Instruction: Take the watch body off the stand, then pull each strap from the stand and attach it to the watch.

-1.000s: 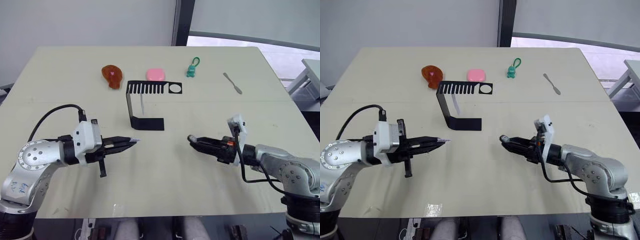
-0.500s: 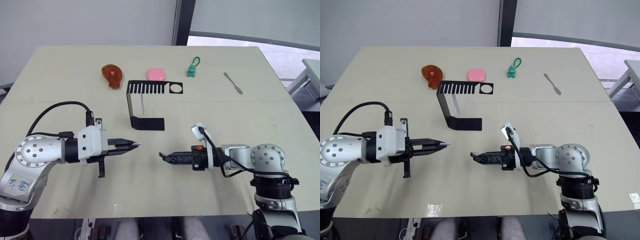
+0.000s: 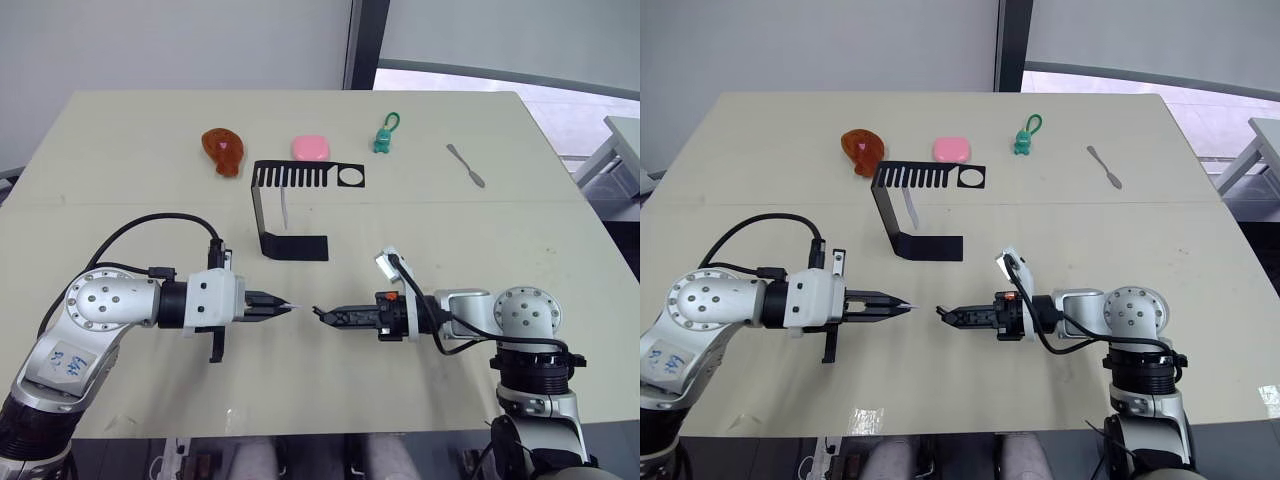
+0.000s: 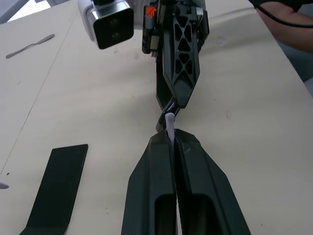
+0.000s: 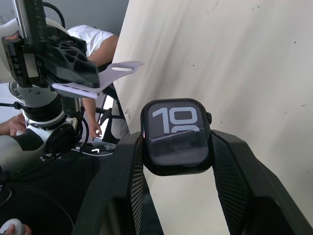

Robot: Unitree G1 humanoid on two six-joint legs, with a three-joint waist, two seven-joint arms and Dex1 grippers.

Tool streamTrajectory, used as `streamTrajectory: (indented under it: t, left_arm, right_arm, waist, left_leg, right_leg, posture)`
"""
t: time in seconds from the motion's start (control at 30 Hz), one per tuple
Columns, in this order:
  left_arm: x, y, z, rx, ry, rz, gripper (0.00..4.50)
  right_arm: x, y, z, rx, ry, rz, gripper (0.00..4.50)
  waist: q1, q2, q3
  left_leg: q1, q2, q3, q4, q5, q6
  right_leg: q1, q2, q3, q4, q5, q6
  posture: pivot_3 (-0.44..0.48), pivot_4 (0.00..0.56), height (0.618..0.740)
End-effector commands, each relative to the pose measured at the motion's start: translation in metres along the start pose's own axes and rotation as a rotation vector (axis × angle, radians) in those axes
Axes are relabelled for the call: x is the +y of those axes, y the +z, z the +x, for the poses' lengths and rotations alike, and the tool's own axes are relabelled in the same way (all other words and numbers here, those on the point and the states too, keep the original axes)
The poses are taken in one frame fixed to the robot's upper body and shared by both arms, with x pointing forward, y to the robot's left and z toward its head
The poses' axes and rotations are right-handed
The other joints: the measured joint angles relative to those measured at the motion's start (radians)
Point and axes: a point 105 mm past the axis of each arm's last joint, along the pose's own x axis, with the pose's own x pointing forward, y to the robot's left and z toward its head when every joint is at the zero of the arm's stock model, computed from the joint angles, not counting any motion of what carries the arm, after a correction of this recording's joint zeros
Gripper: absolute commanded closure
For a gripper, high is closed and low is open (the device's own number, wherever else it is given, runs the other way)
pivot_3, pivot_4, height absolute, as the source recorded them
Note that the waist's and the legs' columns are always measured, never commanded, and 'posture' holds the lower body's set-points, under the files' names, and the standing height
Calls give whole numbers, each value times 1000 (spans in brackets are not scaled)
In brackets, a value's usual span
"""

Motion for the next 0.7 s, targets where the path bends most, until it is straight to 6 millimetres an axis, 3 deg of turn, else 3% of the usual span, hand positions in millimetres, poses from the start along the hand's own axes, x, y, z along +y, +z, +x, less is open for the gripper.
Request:
streamTrajectory:
  t: [0.03,0.33,0.7]
  left_arm:
    - [4,4,2,-7,5,38,4500]
    - [2,2,6,-8,4,40,4500]
    - [0,-1,12,-2,-2,48,4500]
  right_arm:
    - [9,3,-2,-11,24,-28,2981]
    - [9,1,-5,-6,20,-31,2981]
    - [9,-3,-4,5,16,-38,2981]
  waist:
    - [0,0,0]
    - [0,0,0]
    - [0,0,0]
  left_leg:
    - [0,0,0,0,0,0]
    - [-11,0,0,5,1,0]
    - [-12,1,0,10,1,1]
  right_leg:
    - [0,0,0,0,0,0]
    - [-11,0,0,6,0,0]
    - [-11,0,1,8,0,0]
  posture:
    - [0,150,740]
    - [0,150,740]
    - [0,150,740]
